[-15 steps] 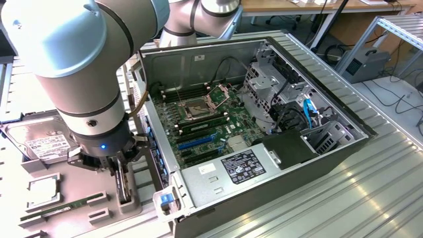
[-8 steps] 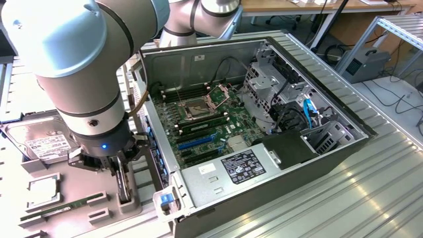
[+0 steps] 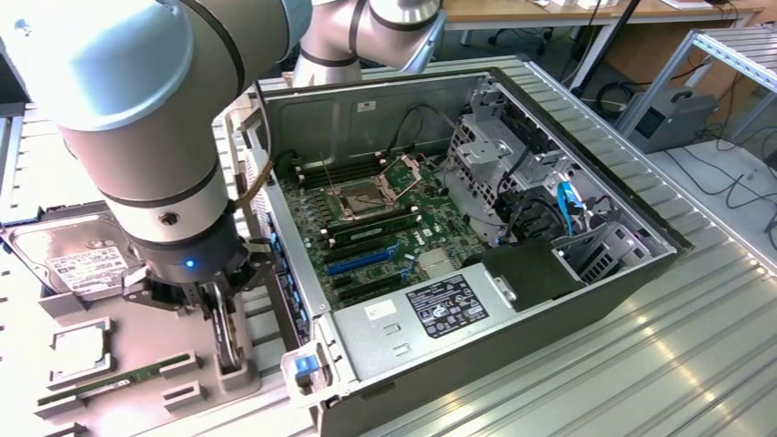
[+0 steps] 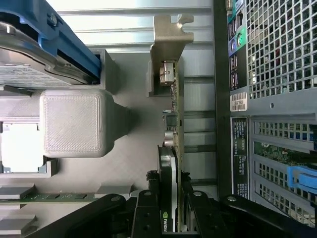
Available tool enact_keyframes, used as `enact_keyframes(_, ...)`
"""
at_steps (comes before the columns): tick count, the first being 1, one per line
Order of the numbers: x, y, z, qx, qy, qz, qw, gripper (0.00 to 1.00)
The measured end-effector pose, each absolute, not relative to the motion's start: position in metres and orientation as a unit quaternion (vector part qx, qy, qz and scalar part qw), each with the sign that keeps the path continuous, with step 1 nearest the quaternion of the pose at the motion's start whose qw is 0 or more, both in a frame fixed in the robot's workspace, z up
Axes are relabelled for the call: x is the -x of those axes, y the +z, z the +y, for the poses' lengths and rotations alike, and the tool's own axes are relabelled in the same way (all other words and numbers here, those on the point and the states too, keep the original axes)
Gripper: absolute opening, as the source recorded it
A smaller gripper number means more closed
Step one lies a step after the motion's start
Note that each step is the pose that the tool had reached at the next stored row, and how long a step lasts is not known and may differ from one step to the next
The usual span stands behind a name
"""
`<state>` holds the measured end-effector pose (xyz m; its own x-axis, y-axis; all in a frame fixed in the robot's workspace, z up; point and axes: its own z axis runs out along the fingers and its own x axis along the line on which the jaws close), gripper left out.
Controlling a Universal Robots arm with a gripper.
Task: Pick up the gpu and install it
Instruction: 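Pick up the gpu and move the gpu toward the slot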
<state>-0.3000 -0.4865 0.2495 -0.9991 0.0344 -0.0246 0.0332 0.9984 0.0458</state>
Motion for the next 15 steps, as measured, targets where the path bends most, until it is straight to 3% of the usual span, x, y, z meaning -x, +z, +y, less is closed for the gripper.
enact_keyframes(15,0.300,0.318,-0.487,-0.017,0.023,1.000,0.013,0.27)
